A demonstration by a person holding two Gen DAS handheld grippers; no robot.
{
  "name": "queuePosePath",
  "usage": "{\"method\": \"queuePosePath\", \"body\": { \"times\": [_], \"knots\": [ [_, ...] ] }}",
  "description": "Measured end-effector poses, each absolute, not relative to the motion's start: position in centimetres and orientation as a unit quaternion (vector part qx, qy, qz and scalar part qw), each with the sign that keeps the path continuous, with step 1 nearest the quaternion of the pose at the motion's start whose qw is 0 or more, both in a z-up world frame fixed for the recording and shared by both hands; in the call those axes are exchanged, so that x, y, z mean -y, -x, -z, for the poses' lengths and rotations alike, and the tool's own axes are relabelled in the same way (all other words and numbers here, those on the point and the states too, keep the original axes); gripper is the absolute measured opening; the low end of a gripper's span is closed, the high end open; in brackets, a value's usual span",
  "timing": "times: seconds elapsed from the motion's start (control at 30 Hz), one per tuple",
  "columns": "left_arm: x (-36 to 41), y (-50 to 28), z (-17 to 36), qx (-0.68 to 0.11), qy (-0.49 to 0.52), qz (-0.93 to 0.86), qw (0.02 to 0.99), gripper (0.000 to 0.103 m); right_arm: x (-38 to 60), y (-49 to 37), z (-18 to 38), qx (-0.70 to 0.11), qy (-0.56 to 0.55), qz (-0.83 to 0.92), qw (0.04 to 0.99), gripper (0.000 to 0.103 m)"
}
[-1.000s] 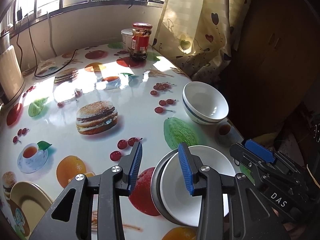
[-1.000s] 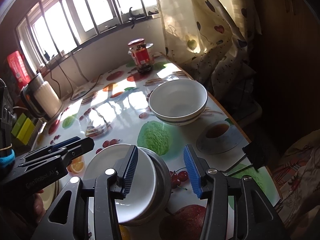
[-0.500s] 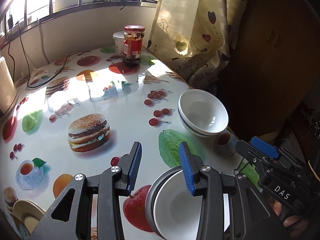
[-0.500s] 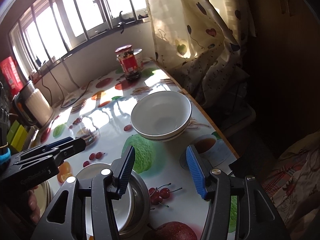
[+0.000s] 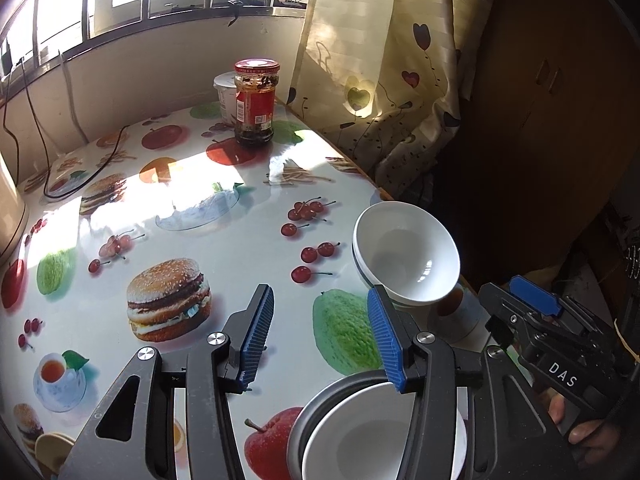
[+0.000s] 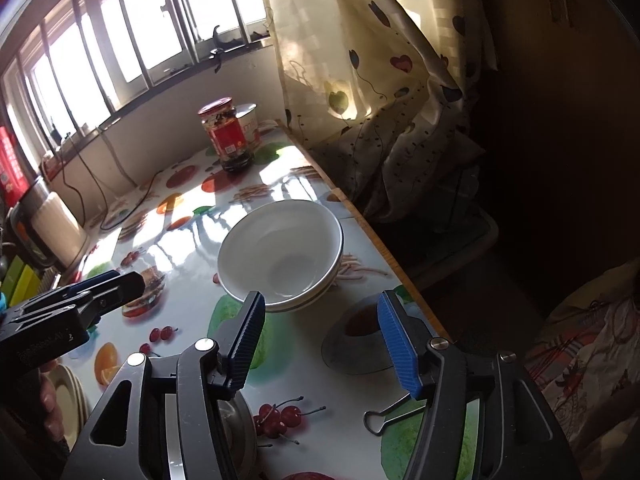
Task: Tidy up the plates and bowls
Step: 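Move the left gripper to the rim of the blue-striped white bowl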
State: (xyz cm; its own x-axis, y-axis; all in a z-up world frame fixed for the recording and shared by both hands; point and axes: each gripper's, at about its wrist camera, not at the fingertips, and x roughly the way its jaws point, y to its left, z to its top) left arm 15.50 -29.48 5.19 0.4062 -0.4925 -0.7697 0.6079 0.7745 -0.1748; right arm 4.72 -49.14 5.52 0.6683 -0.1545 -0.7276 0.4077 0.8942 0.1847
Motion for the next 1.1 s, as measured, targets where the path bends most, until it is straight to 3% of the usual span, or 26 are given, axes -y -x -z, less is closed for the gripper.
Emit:
{"method": "queuePosePath", "body": {
  "times": [1.1],
  "knots": [
    [35.1, -19.8, -2.6, -0.474, -0.089, 0.344, 0.806, 0.05, 52.9, -9.3, -3.4, -0.396, -0.181, 0.161, 0.886, 0.061]
  ]
}}
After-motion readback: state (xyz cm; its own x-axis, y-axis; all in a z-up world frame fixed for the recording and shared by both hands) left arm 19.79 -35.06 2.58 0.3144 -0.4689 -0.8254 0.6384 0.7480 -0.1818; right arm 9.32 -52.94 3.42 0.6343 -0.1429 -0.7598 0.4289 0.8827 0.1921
